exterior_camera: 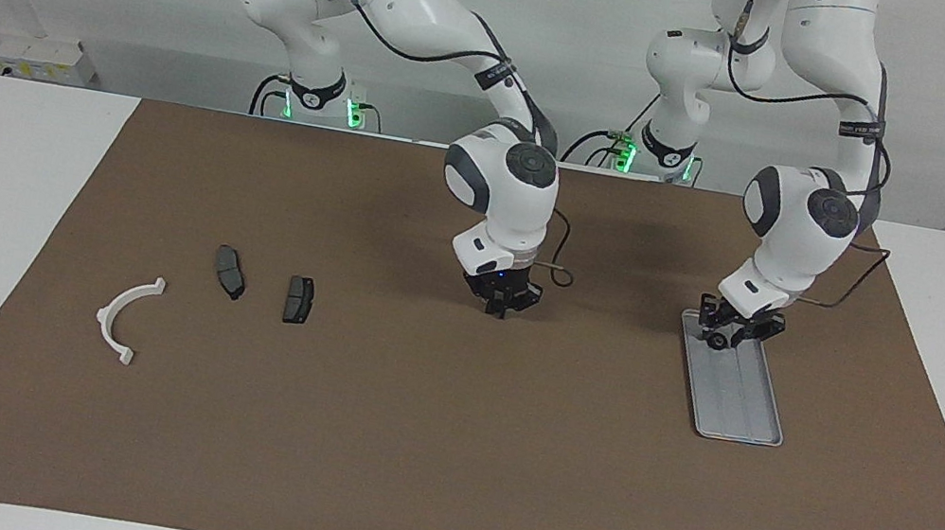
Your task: Pick bearing gear from pile to tray
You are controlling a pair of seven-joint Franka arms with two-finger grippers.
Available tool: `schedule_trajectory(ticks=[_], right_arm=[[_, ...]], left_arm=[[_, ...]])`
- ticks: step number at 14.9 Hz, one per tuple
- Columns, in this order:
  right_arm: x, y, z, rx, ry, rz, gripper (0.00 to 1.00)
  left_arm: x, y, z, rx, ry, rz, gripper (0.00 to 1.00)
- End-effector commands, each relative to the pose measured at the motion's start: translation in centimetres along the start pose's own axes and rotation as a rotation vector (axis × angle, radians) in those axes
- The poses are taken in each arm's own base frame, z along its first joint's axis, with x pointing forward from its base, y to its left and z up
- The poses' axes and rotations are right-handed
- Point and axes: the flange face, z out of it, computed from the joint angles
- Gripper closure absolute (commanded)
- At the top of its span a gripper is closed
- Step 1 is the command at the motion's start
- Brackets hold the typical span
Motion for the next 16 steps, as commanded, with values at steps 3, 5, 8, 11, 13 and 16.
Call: schedule_trajectory(ticks=[3, 5, 8, 11, 13, 16], right_arm=[[0.0, -0.1, 0.8, 0.003, 0.031, 0.000, 1.00], [0.0, 0.0, 0.9, 0.003, 0.031, 0.001, 1.00], [0.2, 0.1, 0.8, 0.003, 0.031, 0.004, 1.00], [0.4, 0.4, 0.9, -0.006, 0.026, 0.040, 0.80], [0.4, 0.3, 0.6, -0.005, 0.028, 0.050, 0.28], [0.3, 0.0, 0.1, -0.021, 0.023, 0.071, 0.00]], left_arm=[[1.4, -0.3, -1.2, -0.007, -0.019, -0.016, 0.12], [1.7, -0.1, -1.3, -0.006, -0.016, -0.068, 0.00], [2.3, -0.1, -1.9, -0.007, -0.025, -0.099, 0.00], [3.3, 0.8, -2.9, -0.008, -0.037, -0.165, 0.00], [3.5, 1.3, -2.9, -0.006, -0.033, -0.187, 0.00], [3.8, 3.6, -2.8, -0.005, -0.031, -0.249, 0.00]])
